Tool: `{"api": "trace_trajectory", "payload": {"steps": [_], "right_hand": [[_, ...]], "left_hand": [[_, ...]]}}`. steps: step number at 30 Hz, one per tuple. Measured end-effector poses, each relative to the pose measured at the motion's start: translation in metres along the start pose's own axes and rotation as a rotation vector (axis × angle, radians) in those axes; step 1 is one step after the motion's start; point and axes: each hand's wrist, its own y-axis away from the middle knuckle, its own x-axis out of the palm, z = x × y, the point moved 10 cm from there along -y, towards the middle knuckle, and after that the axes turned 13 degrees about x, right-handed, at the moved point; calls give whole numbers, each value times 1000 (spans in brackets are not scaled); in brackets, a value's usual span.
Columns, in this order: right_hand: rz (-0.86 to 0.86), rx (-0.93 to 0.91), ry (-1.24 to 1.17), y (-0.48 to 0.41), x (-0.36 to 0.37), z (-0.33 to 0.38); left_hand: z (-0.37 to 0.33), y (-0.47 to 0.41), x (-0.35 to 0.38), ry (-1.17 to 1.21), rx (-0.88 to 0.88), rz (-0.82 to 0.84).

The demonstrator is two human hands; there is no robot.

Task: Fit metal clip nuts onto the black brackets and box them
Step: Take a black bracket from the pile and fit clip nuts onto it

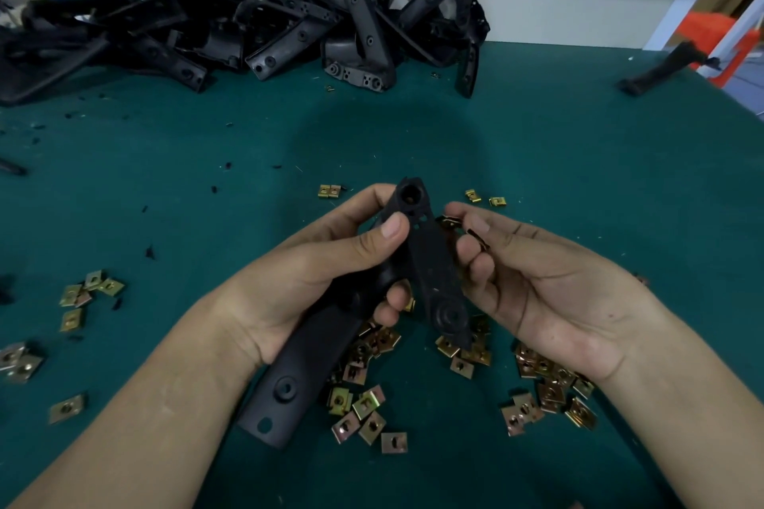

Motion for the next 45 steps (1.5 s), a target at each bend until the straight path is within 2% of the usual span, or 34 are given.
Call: {"api": "trace_trajectory", "payload": {"steps": [4, 15, 21, 30, 41, 45], "right_hand": [[-7, -15, -1, 1, 1, 2], [-191, -88, 144, 6, -5, 10], [-152, -82, 253, 8, 0, 9], [-207, -85, 171, 8, -8, 11], [-162, -40, 245, 10, -1, 6], [-142, -14, 301, 11, 1, 3]], "left_hand": [[2, 1, 0, -10, -25, 2], [3, 3, 4, -35, -46, 16], [6, 4, 5, -68, -62, 18], [3, 3, 6, -82, -49, 7], [6, 4, 8, -111, -78, -1], [6, 5, 6, -230, -91, 3]]}}
